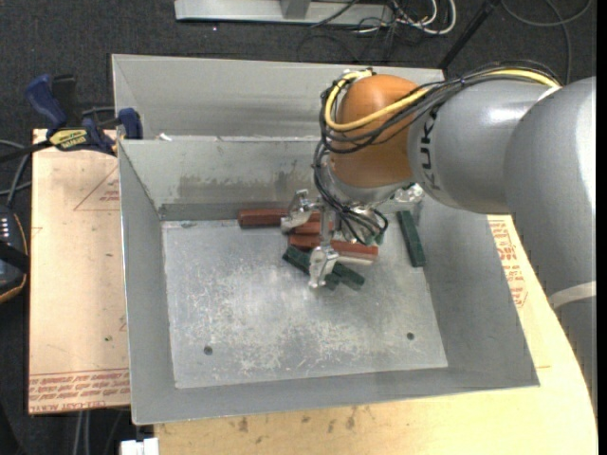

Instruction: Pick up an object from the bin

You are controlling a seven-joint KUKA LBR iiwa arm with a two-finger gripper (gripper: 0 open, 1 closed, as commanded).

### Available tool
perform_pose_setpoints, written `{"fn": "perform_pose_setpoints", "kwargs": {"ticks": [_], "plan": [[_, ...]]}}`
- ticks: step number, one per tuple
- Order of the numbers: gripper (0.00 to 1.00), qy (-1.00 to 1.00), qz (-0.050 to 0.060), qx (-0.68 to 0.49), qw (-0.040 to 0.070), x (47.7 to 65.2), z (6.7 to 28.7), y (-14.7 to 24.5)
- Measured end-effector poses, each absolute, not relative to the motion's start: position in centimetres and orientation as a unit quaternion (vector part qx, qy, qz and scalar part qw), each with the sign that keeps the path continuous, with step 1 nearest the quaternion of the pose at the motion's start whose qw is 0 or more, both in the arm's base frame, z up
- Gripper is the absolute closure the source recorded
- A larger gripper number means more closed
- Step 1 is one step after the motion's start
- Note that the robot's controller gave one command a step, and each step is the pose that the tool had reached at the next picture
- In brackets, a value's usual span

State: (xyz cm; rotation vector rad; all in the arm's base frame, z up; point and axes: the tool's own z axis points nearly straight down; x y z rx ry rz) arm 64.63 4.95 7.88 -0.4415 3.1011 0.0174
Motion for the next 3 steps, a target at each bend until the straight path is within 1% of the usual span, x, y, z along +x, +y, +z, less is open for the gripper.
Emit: {"fn": "perform_pose_setpoints", "kwargs": {"ticks": [1, 2, 3], "plan": [[1.0, 0.99, 0.001, -0.143, 0.011, 63.3, 8.0, -0.2], [1.0, 0.99, 0.001, -0.143, 0.011, 63.3, 8.0, -0.2], [1.0, 0.993, 0.0, -0.116, 0.002, 60.4, 22.7, -1.1]]}}
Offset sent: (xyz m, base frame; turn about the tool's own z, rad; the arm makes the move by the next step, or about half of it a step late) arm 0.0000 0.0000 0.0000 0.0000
